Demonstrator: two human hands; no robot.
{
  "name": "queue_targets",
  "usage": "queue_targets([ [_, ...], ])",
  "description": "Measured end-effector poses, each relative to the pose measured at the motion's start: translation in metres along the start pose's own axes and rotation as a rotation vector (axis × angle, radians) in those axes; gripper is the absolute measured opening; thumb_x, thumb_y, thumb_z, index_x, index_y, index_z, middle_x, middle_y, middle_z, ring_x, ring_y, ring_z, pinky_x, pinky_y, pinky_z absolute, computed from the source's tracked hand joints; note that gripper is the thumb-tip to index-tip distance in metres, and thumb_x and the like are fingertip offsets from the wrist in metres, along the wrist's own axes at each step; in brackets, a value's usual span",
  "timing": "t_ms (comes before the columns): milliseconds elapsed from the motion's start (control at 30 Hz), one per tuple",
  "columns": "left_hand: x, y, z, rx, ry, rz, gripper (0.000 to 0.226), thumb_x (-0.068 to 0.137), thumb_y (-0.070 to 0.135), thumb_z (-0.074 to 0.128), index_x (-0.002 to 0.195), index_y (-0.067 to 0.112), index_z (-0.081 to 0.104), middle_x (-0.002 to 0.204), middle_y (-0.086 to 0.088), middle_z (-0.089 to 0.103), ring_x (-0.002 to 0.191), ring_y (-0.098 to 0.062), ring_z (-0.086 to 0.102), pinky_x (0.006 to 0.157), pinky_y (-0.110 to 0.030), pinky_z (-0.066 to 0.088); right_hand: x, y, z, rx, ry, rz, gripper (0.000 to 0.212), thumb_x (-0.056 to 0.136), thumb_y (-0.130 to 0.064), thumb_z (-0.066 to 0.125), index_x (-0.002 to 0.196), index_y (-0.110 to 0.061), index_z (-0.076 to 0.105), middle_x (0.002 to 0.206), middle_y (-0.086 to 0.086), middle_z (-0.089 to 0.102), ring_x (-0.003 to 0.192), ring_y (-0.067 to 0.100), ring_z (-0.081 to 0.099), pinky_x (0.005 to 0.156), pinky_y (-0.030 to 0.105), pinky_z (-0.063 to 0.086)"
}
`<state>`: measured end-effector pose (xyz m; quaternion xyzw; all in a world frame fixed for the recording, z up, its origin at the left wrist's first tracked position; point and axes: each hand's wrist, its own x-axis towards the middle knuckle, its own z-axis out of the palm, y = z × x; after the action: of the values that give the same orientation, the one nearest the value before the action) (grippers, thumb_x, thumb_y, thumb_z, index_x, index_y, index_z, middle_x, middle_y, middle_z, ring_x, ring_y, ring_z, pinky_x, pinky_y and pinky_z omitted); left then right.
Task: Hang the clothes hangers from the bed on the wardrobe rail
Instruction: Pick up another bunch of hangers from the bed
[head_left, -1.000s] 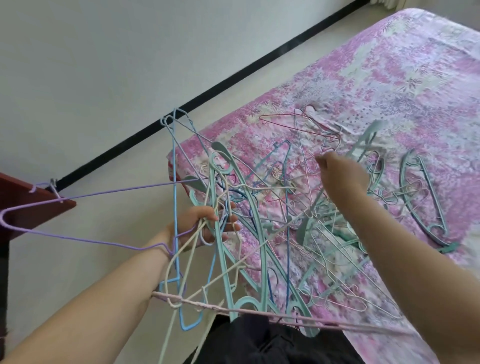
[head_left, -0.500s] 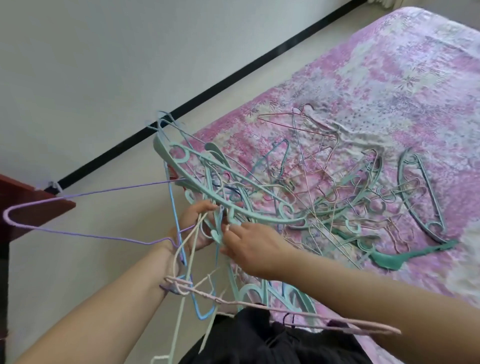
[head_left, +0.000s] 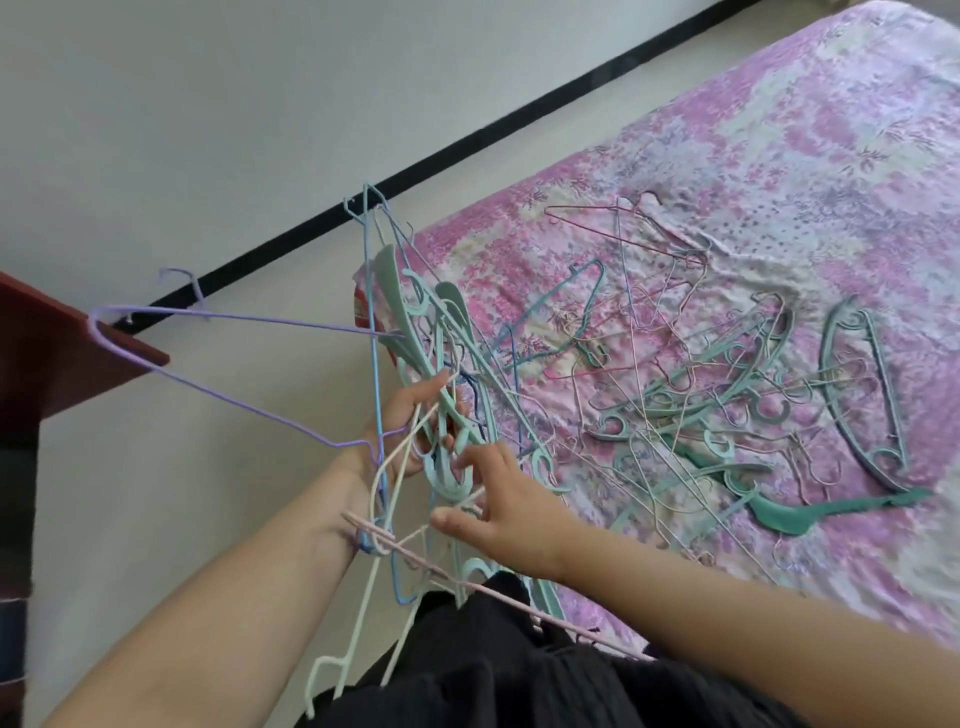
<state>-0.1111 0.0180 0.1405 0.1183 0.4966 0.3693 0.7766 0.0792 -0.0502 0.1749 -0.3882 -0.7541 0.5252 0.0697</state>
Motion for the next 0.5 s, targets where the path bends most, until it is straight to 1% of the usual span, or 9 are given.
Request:
queue_targets([
  [33, -0.003, -0.003, -0.004, 0.020, 0.048, -0.001, 0.033, 0.082, 0.040, 0.065, 0.081, 0.008, 0.059, 0.069, -0.007, 0.059, 0.048, -0.020, 0.057, 0.040, -0.025, 0.048, -0.003, -0.007, -0.002, 0.068, -0.116, 0.032, 0.052, 0.086, -0.069, 0.043, 0.114, -0.026, 0.047, 0.106, -0.001, 0.050, 0.084, 0.018, 0.061, 0.074, 0.033, 0.045],
  [67, -0.006, -0.006, -0.008, 0.030, 0.099, -0.002, 0.032, 0.081, 0.040, 0.067, 0.080, 0.009, 0.060, 0.068, -0.008, 0.060, 0.047, -0.020, 0.057, 0.038, -0.025, 0.047, -0.004, -0.014, -0.004, 0.125, -0.278, 0.045, 0.050, 0.087, -0.068, 0.040, 0.104, -0.024, 0.052, 0.094, 0.000, 0.054, 0.077, 0.018, 0.062, 0.071, 0.036, 0.048],
  [133, -0.014, -0.010, -0.016, 0.028, 0.196, 0.010, 0.027, 0.077, 0.039, 0.069, 0.081, 0.013, 0.061, 0.065, -0.009, 0.059, 0.046, -0.019, 0.057, 0.036, -0.023, 0.046, -0.004, -0.025, -0.008, 0.132, -0.581, 0.033, 0.046, 0.091, -0.056, 0.049, 0.107, -0.013, 0.056, 0.088, 0.002, 0.055, 0.073, 0.017, 0.060, 0.071, 0.041, 0.054],
  [167, -0.019, -0.010, -0.020, 0.030, 0.231, 0.023, 0.026, 0.075, 0.038, 0.069, 0.082, 0.014, 0.062, 0.063, -0.009, 0.059, 0.046, -0.019, 0.057, 0.036, -0.023, 0.045, -0.003, -0.027, -0.007, 0.084, -0.647, 0.003, 0.039, 0.091, -0.045, 0.058, 0.113, -0.012, 0.056, 0.091, 0.002, 0.057, 0.075, 0.018, 0.060, 0.073, 0.041, 0.056],
  [233, -0.029, -0.009, -0.030, 0.025, 0.284, 0.042, 0.026, 0.075, 0.036, 0.070, 0.081, 0.012, 0.063, 0.059, -0.010, 0.060, 0.043, -0.020, 0.057, 0.036, -0.023, 0.046, 0.002, -0.032, 0.000, 0.035, -0.664, -0.038, 0.033, 0.090, -0.022, 0.064, 0.122, -0.016, 0.055, 0.102, 0.002, 0.061, 0.075, 0.021, 0.063, 0.074, 0.041, 0.059],
  [300, -0.040, -0.009, -0.045, -0.008, 0.342, 0.052, 0.024, 0.078, 0.033, 0.070, 0.082, 0.011, 0.063, 0.057, -0.009, 0.061, 0.042, -0.021, 0.057, 0.038, -0.023, 0.047, 0.006, -0.036, 0.005, 0.063, -0.659, -0.021, 0.033, 0.093, -0.009, 0.057, 0.125, -0.014, 0.053, 0.107, 0.004, 0.060, 0.068, 0.024, 0.065, 0.063, 0.034, 0.060],
  [400, -0.059, -0.006, -0.068, -0.008, 0.495, 0.114, 0.029, 0.077, 0.033, 0.071, 0.092, 0.010, 0.060, 0.064, -0.007, 0.059, 0.043, -0.021, 0.056, 0.042, -0.024, 0.046, 0.014, -0.046, 0.008, -0.054, -0.643, -0.032, 0.032, 0.096, -0.010, 0.053, 0.128, -0.010, 0.050, 0.117, 0.005, 0.058, 0.062, 0.021, 0.065, 0.054, 0.024, 0.057],
  [467, -0.076, -0.003, -0.076, -0.003, 0.555, 0.129, 0.027, 0.078, 0.034, 0.070, 0.086, 0.010, 0.059, 0.068, -0.007, 0.054, 0.039, -0.020, 0.053, 0.042, -0.023, 0.044, 0.022, -0.056, 0.011, -0.228, -0.592, -0.076, 0.030, 0.095, -0.011, 0.051, 0.126, -0.013, 0.052, 0.113, -0.002, 0.061, 0.058, 0.014, 0.064, 0.050, 0.020, 0.053],
  [500, -0.084, -0.001, -0.081, -0.016, 0.574, 0.145, 0.025, 0.081, 0.033, 0.068, 0.081, 0.010, 0.058, 0.066, -0.007, 0.052, 0.037, -0.019, 0.051, 0.040, -0.021, 0.044, 0.026, -0.061, 0.014, -0.303, -0.568, -0.087, 0.030, 0.095, -0.011, 0.050, 0.124, -0.014, 0.054, 0.110, -0.005, 0.063, 0.058, 0.012, 0.063, 0.053, 0.021, 0.053],
])
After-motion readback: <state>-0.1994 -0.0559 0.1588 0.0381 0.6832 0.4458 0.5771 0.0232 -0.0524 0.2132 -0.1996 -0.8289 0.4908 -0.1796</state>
